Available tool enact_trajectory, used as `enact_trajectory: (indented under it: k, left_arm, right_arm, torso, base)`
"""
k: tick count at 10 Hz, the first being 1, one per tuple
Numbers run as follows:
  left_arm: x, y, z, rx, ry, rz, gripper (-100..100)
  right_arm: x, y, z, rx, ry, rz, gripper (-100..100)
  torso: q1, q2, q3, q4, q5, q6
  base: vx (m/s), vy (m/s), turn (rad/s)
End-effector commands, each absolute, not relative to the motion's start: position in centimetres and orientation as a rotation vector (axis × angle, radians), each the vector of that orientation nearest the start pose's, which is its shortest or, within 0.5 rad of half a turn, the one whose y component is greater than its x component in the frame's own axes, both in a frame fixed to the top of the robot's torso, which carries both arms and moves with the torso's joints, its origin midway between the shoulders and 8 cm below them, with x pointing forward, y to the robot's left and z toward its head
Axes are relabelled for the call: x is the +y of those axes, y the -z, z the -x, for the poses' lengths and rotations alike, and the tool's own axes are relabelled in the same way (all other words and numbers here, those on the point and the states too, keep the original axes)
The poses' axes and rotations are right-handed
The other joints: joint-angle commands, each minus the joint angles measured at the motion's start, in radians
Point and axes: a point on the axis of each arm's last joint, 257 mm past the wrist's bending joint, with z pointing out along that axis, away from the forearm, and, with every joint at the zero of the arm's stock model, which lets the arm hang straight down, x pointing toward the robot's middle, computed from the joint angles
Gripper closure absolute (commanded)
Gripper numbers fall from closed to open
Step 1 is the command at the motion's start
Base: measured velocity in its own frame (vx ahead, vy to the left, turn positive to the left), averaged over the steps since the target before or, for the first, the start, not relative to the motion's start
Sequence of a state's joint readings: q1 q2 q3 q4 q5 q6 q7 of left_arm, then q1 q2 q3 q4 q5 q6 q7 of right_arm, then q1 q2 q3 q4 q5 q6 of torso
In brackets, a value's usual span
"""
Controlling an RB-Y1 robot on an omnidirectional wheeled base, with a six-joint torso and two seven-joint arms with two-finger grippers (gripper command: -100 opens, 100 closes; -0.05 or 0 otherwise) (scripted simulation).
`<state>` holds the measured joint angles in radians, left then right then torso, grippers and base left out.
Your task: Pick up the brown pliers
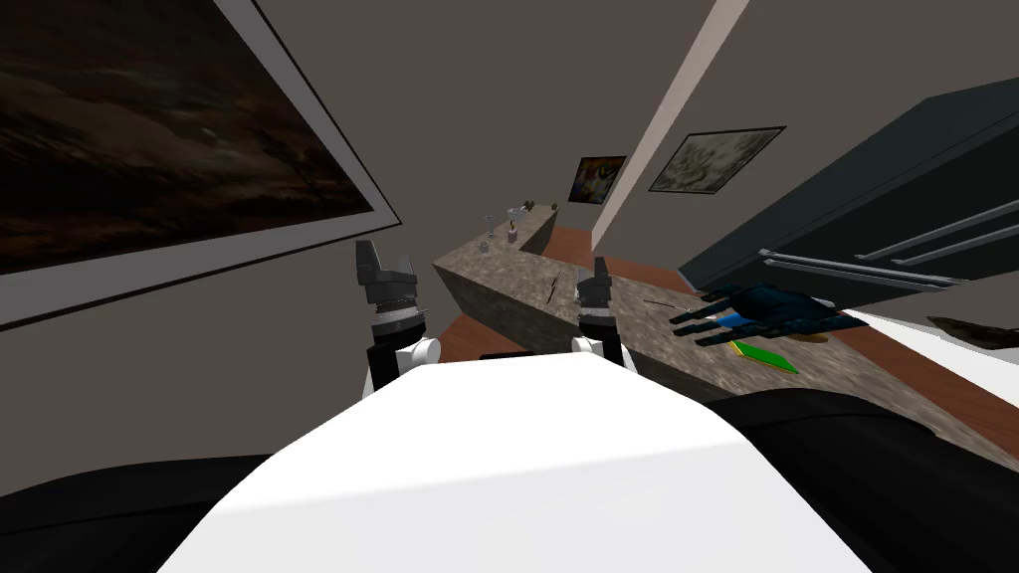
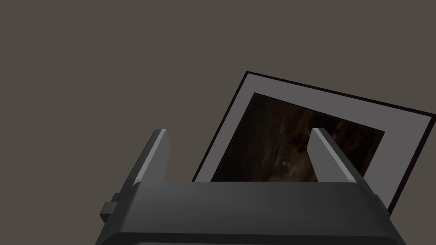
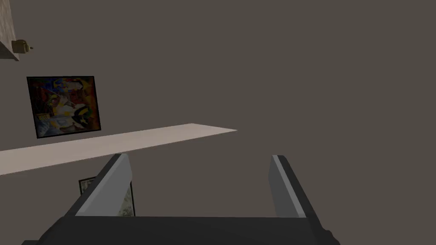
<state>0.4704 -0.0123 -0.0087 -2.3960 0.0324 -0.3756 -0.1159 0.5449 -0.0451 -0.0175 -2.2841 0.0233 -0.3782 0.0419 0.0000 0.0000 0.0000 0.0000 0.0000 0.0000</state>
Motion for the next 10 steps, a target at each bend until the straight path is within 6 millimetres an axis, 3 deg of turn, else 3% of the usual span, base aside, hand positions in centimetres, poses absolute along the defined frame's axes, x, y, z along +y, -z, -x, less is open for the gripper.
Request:
enact_trajectory:
  k: [1,10]
  left_arm:
    - [27.6,-6.2,-34.1,0.600,1.241,0.629,0]
    - [27.6,-6.2,-34.1,0.600,1.241,0.629,0]
  right_arm:
    - [-29.0,1.9,-36.1,0.825,-1.135,-0.686,-100]
    - [-32.7,7.0,-38.5,1.028,-0.762,-0.549,-100]
  torso:
    - [0.000,0.000,0.000,0.000,0.000,0.000]
    - [0.004,-0.004,-0.002,-0.001,0.001,0.000]
  base:
    - [0.021,0.027,-0.026]
    - [0.053,0.072,-0.047]
